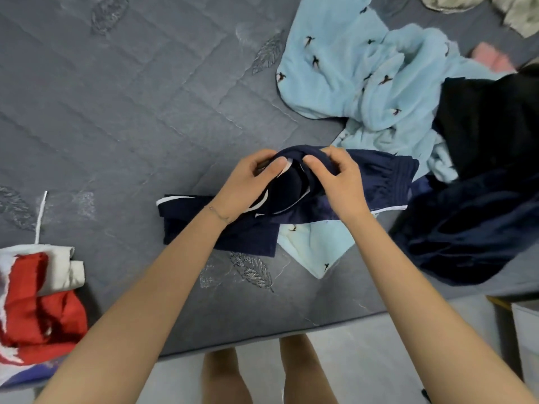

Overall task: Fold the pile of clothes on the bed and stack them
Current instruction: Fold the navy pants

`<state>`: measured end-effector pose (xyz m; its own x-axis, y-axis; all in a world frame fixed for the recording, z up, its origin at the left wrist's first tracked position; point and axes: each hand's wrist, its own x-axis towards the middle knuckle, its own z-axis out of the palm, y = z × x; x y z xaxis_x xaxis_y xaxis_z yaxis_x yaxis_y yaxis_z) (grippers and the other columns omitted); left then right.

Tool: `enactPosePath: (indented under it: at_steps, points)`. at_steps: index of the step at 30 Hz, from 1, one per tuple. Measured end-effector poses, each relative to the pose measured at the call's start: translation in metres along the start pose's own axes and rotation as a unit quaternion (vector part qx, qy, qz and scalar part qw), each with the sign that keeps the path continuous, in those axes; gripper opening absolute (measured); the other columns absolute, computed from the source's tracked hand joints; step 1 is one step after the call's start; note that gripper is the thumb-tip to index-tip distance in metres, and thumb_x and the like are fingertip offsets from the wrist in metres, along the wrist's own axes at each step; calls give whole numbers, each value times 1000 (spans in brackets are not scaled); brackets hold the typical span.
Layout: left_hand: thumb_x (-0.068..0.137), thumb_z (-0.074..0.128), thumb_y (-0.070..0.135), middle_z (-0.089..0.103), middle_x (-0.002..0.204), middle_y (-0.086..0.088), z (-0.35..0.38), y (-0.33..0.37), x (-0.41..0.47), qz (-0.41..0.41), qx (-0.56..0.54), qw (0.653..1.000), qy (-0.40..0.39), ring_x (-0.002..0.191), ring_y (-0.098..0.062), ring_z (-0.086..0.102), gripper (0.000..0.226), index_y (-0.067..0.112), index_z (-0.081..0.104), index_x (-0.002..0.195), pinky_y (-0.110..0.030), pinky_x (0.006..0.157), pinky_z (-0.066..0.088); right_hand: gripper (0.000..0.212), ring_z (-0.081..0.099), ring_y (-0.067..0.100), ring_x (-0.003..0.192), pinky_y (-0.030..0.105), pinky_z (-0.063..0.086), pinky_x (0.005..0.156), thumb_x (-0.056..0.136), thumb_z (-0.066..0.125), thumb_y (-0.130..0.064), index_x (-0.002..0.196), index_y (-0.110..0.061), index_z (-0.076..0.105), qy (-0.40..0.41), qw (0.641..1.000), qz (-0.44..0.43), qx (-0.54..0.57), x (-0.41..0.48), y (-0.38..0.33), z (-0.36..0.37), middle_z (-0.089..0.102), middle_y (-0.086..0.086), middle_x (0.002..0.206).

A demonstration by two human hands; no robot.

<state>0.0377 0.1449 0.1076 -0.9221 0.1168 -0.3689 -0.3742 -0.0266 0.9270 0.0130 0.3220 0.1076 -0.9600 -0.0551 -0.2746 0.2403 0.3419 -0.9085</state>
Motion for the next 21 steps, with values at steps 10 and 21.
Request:
enactPosePath:
  at_steps: [10, 21]
  points:
    - [104, 45, 26, 53, 70, 20, 122, -32, 32, -109, 6, 989, -104, 69, 4, 49, 26, 22, 57, 81, -16, 72, 42, 18, 61, -1, 86, 17, 45, 85, 93, 66, -33, 88, -16, 70, 67, 993, 101, 11, 6, 53, -85, 68, -15, 86]
    - [100, 53, 17, 64, 119, -5, 13, -111, 32, -59, 303, 949, 68, 112, -20, 59, 25, 8, 63, 121, -32, 100, 44, 30, 56, 9, 108, 14, 35, 92, 85, 75, -28, 111, -16, 69, -29, 977, 83, -194, 7, 100, -39, 65, -4, 115]
